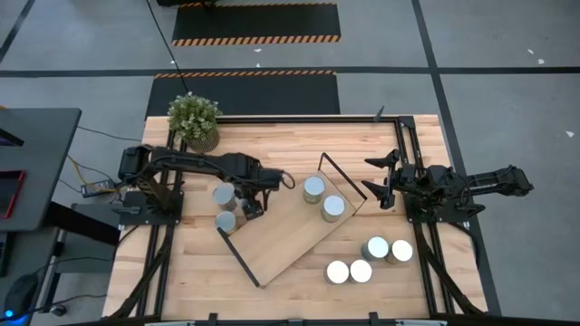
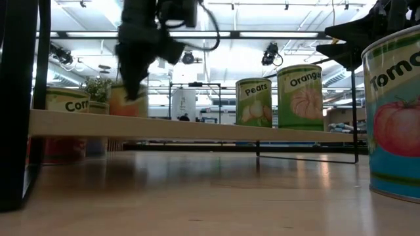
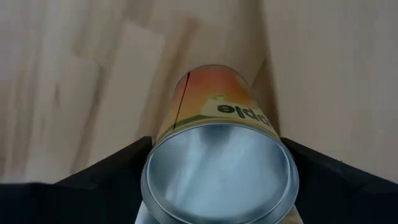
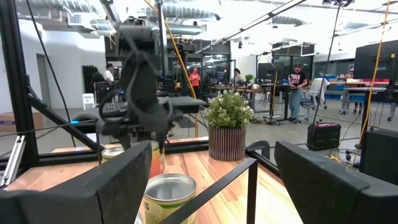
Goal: Pick and place cans onto a shelf
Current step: Put the right canned pineapple on the shelf
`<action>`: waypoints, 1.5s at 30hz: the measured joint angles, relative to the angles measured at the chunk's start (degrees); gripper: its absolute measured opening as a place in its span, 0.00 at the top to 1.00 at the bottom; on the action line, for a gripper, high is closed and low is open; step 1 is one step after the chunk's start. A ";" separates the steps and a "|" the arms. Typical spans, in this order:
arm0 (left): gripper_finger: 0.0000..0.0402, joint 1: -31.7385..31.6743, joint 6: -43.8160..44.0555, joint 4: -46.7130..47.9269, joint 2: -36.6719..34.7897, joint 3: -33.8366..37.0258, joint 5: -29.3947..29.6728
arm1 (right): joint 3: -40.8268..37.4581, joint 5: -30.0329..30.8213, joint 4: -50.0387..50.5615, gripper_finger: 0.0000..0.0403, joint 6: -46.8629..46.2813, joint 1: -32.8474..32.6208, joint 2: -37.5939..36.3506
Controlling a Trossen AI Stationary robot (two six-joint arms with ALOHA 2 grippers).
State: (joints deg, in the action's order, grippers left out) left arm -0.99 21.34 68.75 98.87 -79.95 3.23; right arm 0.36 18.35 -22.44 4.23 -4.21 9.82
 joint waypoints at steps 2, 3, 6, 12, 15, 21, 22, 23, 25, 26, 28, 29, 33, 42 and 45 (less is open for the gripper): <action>0.18 -0.65 -0.06 0.16 0.00 -2.57 0.36 | -0.02 0.00 -0.02 0.14 0.00 0.00 0.00; 0.18 -0.91 0.14 0.10 0.00 -3.84 0.36 | -0.02 0.00 0.00 0.14 0.00 0.02 0.02; 0.18 -1.20 0.92 -0.83 0.00 -7.30 0.39 | -0.02 0.00 -0.01 0.14 0.00 0.01 0.00; 0.18 0.10 2.42 -7.77 0.47 -11.44 -1.03 | -0.02 0.00 -0.02 0.14 0.00 0.02 0.00; 0.17 1.14 3.44 -12.18 2.03 -12.50 -2.83 | -0.02 0.00 0.00 0.14 0.00 0.00 0.02; 0.17 2.39 3.62 -11.19 7.81 -18.11 -4.84 | -0.01 -0.22 -0.26 0.14 0.00 0.02 0.01; 0.17 2.56 3.47 -10.57 8.98 -19.14 -4.91 | -0.02 -0.27 -0.15 0.14 0.00 0.00 0.02; 0.17 2.69 3.25 -10.53 10.00 -20.03 -4.93 | -0.02 -0.37 -0.20 0.14 0.00 0.00 0.02; 0.17 2.88 3.15 -9.63 11.67 -21.65 -4.95 | -0.02 -0.37 -0.22 0.14 0.00 0.02 0.02; 0.17 2.90 3.15 -9.62 12.30 -22.32 -5.10 | -0.02 -0.37 -0.22 0.14 0.00 0.02 0.02; 0.17 3.05 3.18 -10.14 13.16 -23.03 -5.19 | -0.02 -0.37 -0.22 0.14 0.00 0.00 0.02; 0.17 3.19 3.13 -10.03 13.38 -23.19 -5.28 | -0.02 -0.37 -0.22 0.14 0.00 0.01 0.02; 0.17 3.21 3.07 -10.07 13.49 -23.14 -5.44 | -0.02 -0.39 -0.24 0.14 0.00 0.00 0.02; 0.17 4.08 1.58 -10.18 13.68 -23.12 -3.44 | -0.02 -0.39 -0.24 0.14 0.00 0.00 0.02; 0.17 4.47 0.44 -10.10 13.75 -23.08 -2.56 | -0.02 -0.39 -0.24 0.14 0.00 0.01 0.02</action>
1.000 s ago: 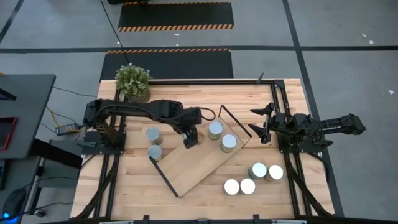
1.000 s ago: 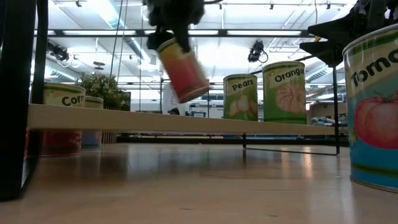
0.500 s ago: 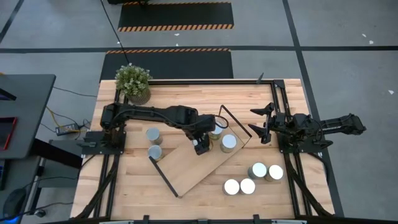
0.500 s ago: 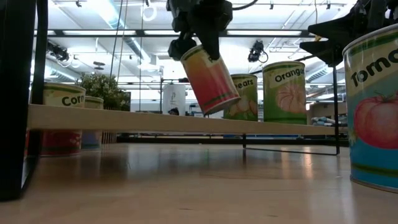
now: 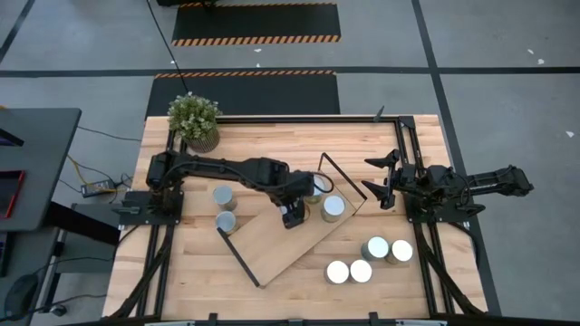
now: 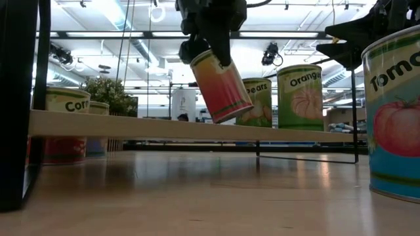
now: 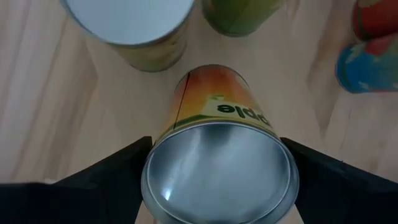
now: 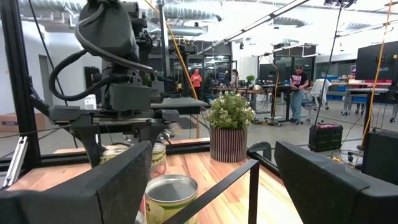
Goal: Pick and place cans onto a shelf
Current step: Put the right canned pineapple on the shelf
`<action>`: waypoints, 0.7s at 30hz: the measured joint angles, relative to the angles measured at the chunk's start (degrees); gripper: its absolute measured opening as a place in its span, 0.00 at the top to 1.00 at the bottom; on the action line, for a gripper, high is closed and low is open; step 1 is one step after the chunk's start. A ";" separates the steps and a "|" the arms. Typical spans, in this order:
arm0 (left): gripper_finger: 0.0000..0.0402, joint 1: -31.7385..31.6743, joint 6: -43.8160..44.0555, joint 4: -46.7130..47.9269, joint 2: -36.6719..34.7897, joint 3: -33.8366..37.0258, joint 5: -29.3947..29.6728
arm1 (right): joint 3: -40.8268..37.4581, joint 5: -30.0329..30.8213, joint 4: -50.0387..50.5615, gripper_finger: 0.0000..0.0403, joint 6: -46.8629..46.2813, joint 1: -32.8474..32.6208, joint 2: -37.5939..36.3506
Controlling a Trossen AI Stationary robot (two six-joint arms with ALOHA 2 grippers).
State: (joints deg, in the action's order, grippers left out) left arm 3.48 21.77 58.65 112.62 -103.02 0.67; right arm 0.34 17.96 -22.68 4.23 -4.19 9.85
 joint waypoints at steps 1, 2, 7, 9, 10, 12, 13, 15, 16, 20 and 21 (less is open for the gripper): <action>0.17 0.06 -0.53 -0.05 0.00 0.00 0.03 | 0.00 0.00 -0.01 0.14 0.00 -0.01 0.00; 0.17 0.07 -1.04 -0.08 0.00 0.00 0.02 | 0.01 0.00 -0.02 0.14 0.00 -0.01 0.00; 0.17 0.03 -1.12 0.12 0.00 0.00 0.17 | 0.00 -0.02 -0.01 0.14 0.00 0.00 0.00; 0.16 0.03 -1.09 0.28 0.00 0.00 0.33 | 0.00 -0.02 0.00 0.14 0.00 0.01 0.00; 0.14 0.03 -1.01 0.34 0.00 0.00 0.73 | 0.00 -0.01 -0.01 0.14 0.00 0.00 0.00; 0.12 0.05 -0.85 0.83 0.00 0.00 1.21 | 0.01 -0.02 0.00 0.14 0.00 -0.01 0.00; 0.10 0.05 -0.69 1.05 0.00 0.00 1.21 | 0.00 -0.02 -0.02 0.14 0.00 -0.01 0.00; 0.07 0.05 -0.54 1.17 0.00 0.00 1.24 | 0.01 -0.02 0.00 0.14 0.00 0.00 0.00; 0.06 0.05 -0.52 1.18 0.00 0.00 1.23 | 0.00 -0.02 0.00 0.14 0.00 0.00 0.00; 0.01 0.03 -0.52 1.18 0.00 0.00 1.22 | 0.01 -0.02 -0.01 0.14 0.00 0.00 0.00; 0.01 0.03 -0.63 1.20 0.00 0.00 1.22 | 0.00 -0.02 0.00 0.14 0.00 0.00 0.00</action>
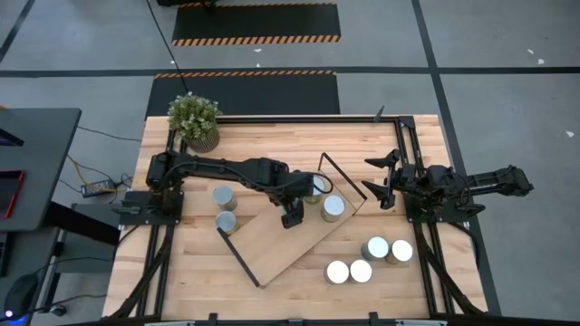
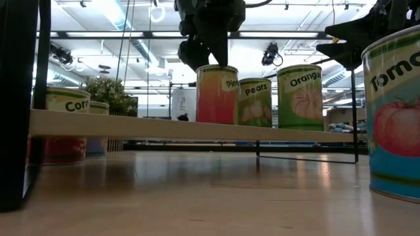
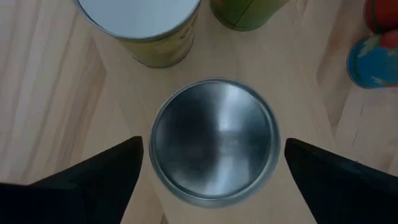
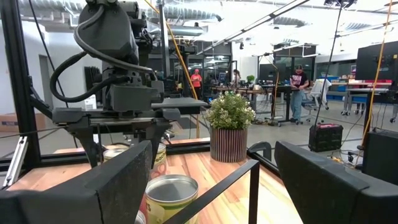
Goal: Pick and place cans onto a shelf
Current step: Put the right canned pineapple on the shelf
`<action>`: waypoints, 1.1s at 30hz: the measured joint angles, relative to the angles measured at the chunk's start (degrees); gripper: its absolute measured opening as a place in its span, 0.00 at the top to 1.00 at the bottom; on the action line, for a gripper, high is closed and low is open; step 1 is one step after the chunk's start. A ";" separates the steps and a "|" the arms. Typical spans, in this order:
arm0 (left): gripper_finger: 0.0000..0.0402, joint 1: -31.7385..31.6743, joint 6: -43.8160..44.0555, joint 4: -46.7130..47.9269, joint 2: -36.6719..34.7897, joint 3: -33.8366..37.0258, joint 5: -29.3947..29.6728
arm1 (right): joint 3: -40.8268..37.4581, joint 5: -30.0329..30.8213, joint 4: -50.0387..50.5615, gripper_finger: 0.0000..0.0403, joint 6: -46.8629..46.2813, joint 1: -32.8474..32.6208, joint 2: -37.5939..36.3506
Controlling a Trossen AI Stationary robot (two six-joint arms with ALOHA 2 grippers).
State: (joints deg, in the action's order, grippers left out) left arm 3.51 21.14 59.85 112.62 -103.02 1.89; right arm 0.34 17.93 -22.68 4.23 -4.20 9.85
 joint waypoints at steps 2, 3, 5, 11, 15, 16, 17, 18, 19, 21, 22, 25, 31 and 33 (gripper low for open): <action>0.01 0.00 -0.97 0.14 0.00 0.00 -0.02 | 0.02 0.00 -0.02 0.14 0.00 0.01 0.00; 0.01 -0.01 -1.60 0.45 -0.10 0.01 -0.04 | 0.00 0.00 -0.02 0.14 0.00 -0.01 0.00; 0.01 -0.16 -2.83 1.22 -0.47 0.04 -0.37 | 0.00 0.00 -0.02 0.14 0.00 0.01 0.00; 0.01 -0.33 -3.83 1.54 -1.87 0.04 -0.63 | 0.01 0.00 -0.02 0.14 0.00 -0.01 0.00; 0.01 -0.64 -3.16 1.77 -2.42 0.04 0.08 | 0.00 0.00 0.00 0.14 0.00 0.01 0.00; 0.01 -0.72 -2.49 2.16 -2.62 0.04 1.01 | 0.00 -0.02 0.00 0.14 0.00 0.00 0.00; 0.01 -0.88 -2.26 2.67 -2.64 0.04 2.13 | 0.01 -0.02 -0.02 0.14 0.00 0.01 0.00; 0.01 -1.00 -2.00 2.88 -2.69 0.04 2.79 | 0.00 -0.01 0.00 0.14 0.00 0.01 0.00; 0.01 -1.14 -2.02 2.87 -2.76 0.04 2.81 | 0.01 -0.01 -0.01 0.14 0.00 0.01 0.00; 0.01 -1.26 -2.70 3.45 -3.42 0.07 2.60 | 0.00 0.00 0.00 0.14 0.00 0.01 0.00; 0.01 -1.25 -3.29 3.34 -3.75 0.04 2.79 | 0.00 -0.02 0.00 0.14 0.00 -0.01 0.00; 0.01 -1.38 -3.77 5.57 -5.01 0.02 7.15 | 0.00 -0.02 -0.01 0.14 0.00 0.00 -0.02; 0.01 -3.00 1.94 10.74 -6.14 0.23 19.91 | 0.00 0.09 -0.05 0.14 0.00 0.01 0.00; 0.01 -3.67 3.99 10.15 -5.89 1.26 19.16 | 0.02 0.26 0.01 0.14 0.00 0.01 0.00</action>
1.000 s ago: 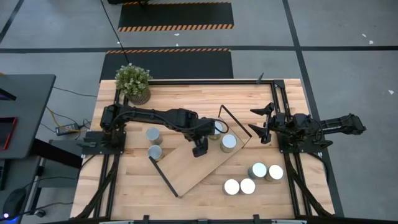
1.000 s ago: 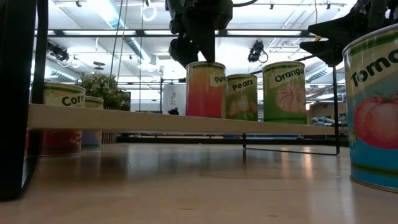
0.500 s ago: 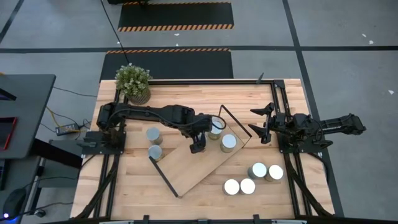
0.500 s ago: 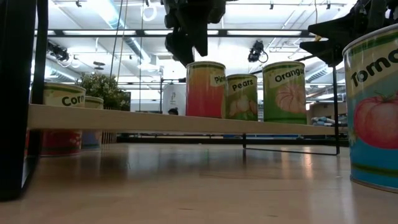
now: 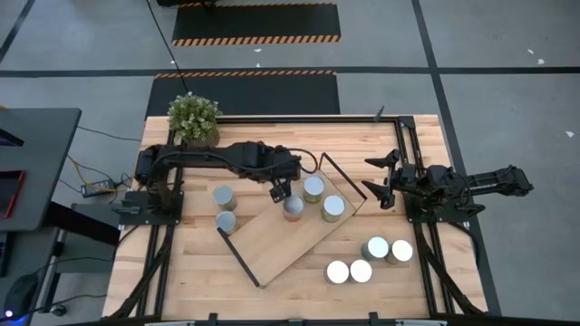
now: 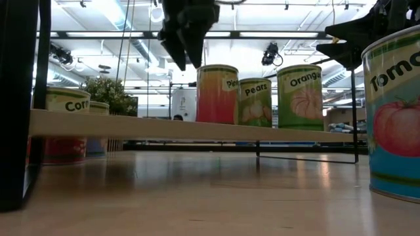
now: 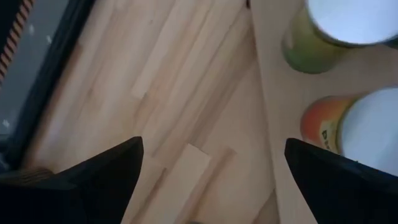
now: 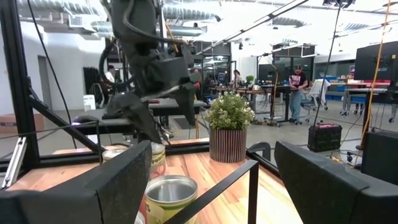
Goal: Pick and place cans onto a shelf
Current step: Put the right canned pineapple on the shelf
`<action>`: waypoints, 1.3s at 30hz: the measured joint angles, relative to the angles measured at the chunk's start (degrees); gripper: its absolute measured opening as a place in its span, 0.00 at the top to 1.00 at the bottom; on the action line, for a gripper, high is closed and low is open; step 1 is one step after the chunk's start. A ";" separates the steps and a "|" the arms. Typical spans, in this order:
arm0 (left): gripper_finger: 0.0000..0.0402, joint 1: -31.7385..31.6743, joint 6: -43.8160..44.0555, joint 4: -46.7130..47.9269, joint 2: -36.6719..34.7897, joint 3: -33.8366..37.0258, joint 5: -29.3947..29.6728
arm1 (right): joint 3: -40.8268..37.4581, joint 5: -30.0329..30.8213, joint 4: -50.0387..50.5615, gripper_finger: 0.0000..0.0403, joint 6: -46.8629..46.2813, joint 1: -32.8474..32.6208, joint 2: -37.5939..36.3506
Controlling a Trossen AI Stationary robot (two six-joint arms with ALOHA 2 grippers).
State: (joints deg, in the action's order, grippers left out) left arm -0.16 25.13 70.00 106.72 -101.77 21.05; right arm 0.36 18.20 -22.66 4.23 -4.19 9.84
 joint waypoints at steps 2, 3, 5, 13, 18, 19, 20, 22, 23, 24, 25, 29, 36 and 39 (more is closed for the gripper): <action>0.01 -0.49 0.53 -1.34 0.15 2.29 -1.47 | -0.02 0.00 -0.10 0.14 0.00 -0.01 -0.02; 0.01 -0.63 0.66 -2.20 0.15 3.79 -2.18 | -0.01 0.00 -0.10 0.14 0.00 -0.01 -0.02; 0.01 -0.92 0.97 -4.41 0.17 6.32 -5.00 | -0.02 0.00 -0.13 0.14 0.00 0.00 0.00; 0.01 -0.67 0.81 -13.46 0.23 11.35 -14.39 | -0.02 0.07 -0.14 0.14 0.00 -0.02 -0.01; 0.01 0.19 0.87 -17.30 0.23 11.35 -14.96 | -0.01 0.15 -0.14 0.14 0.00 0.00 0.00; 0.01 0.37 0.91 -18.42 0.23 11.35 -15.00 | -0.02 0.15 -0.14 0.14 0.00 -0.01 -0.01; 0.01 0.54 1.06 -19.46 0.23 11.35 -14.95 | -0.01 0.15 -0.14 0.14 0.00 -0.01 0.00; 0.01 0.96 1.22 -20.89 0.23 11.35 -15.05 | -0.02 0.15 -0.14 0.14 0.00 0.00 0.00; 0.01 1.10 1.21 -21.40 0.23 11.35 -15.28 | 0.00 0.15 -0.14 0.14 0.00 -0.02 0.00; 0.01 1.29 1.22 -21.92 0.23 11.35 -15.35 | -0.02 0.15 -0.14 0.14 0.00 0.00 0.00; 0.01 1.43 1.22 -22.23 0.23 11.35 -15.33 | -0.01 0.15 -0.14 0.14 0.00 0.00 0.00; 0.01 1.83 1.26 -24.81 0.23 11.35 -15.38 | -0.02 0.15 -0.14 0.14 0.00 -0.02 -0.01; 0.01 1.91 -0.11 -24.16 -0.01 11.35 -15.40 | -0.01 0.15 -0.17 0.14 0.00 -0.02 0.00; 0.01 1.83 0.08 -21.21 -0.31 11.35 -17.02 | 0.00 0.15 -0.19 0.14 0.00 -0.02 0.00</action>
State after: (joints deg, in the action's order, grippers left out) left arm 1.67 25.21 48.79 106.41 -90.41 4.03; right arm 0.36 18.35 -22.85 4.23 -4.21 9.85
